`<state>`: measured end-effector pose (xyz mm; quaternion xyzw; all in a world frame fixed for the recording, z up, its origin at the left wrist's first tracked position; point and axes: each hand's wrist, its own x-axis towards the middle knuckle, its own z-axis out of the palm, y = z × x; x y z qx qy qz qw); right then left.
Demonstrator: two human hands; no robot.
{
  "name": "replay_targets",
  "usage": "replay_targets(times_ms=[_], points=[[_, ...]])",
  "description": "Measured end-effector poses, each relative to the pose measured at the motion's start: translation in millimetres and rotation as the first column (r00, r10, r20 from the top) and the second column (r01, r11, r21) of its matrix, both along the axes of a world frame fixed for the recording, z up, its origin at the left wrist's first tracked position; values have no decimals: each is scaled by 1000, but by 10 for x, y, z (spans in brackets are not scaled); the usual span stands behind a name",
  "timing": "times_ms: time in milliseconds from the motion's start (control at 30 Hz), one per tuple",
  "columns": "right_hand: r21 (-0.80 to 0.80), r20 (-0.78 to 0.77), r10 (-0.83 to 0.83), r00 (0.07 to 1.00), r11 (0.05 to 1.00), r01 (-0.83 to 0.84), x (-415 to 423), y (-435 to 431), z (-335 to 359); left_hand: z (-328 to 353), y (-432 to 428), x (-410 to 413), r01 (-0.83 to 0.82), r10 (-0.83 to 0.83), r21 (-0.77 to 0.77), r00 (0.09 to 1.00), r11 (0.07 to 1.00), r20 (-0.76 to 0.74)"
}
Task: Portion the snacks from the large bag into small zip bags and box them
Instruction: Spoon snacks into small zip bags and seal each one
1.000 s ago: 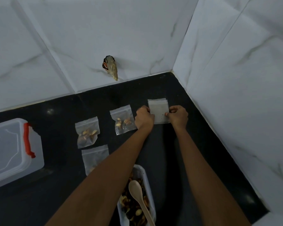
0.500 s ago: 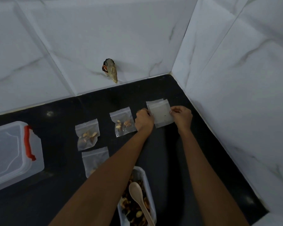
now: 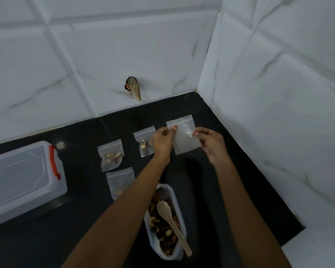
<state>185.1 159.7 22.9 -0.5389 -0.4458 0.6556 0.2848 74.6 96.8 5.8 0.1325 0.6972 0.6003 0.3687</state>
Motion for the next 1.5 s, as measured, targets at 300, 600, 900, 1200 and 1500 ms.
replay_targets(times_ms=[300,600,900,1200,1500], points=[[16,12,177,984,984,-178,282,-948,283,394,-1086,99,50,-52,85,998,995,31],[294,104,257,961,915,-277,367,-1559,554,614,-1957,252,224,-208,29,938,974,-277],[263,349,507,788,754,-601,306,-2107,477,571,-2481,154,335,-388,-197,798,922,-461],[299,256,410,875,827,-475,162,-2462,276,353,-2838,318,-35,-59,-129,752,991,-657],[262,242,433,868,833,-488,89,-2609,196,399,-2904,349,67,-65,0,967,998,-246]])
